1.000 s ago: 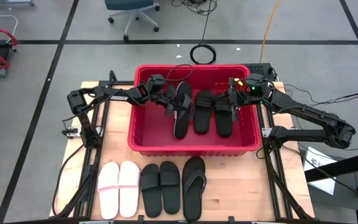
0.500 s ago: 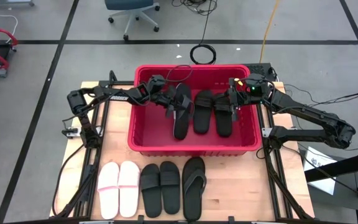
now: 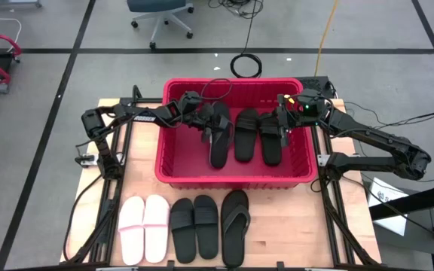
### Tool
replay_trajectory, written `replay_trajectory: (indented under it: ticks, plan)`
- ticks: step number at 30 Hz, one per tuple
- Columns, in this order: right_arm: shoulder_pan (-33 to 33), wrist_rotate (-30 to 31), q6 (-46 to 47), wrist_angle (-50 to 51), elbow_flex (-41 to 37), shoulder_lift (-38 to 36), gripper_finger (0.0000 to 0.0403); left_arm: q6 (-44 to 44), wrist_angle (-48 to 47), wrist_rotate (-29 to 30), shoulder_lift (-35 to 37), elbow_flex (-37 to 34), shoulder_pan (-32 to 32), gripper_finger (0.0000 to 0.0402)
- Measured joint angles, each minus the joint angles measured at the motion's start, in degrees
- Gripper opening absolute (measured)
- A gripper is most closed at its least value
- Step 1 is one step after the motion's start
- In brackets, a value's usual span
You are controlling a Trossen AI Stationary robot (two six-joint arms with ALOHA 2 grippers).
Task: Pick and place slides into bin
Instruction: Put the black slipper into the red bin
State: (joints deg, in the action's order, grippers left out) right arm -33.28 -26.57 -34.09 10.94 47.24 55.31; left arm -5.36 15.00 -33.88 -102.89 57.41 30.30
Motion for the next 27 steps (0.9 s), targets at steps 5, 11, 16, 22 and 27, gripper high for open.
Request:
replay_trajectory:
  ticks: [5, 11, 16, 22, 27]
  plan:
    - [0.0, 0.0, 0.0, 0.0, 0.0, 0.0, 0.0140, 0.6, 0.0, 3.1, 0.0, 0.0, -0.1, 0.0002]
    - [0.0, 0.0, 0.0, 0.0, 0.0, 0.0, 0.0139, 1.2, 0.1, 9.6, 0.0, 0.0, -0.9, 0.0028]
    - [0.0, 0.0, 0.0, 0.0, 0.0, 0.0, 0.0136, 2.7, 0.1, 10.0, 0.0, 0.0, -1.6, 0.0054]
    - [0.0, 0.0, 0.0, 0.0, 0.0, 0.0, 0.0137, 2.6, 0.0, 10.0, 0.0, 0.0, -1.7, 0.0083]
    - [0.0, 0.0, 0.0, 0.0, 0.0, 0.0, 0.0134, 0.8, 0.0, 10.0, 0.0, 0.0, -1.7, 0.0105]
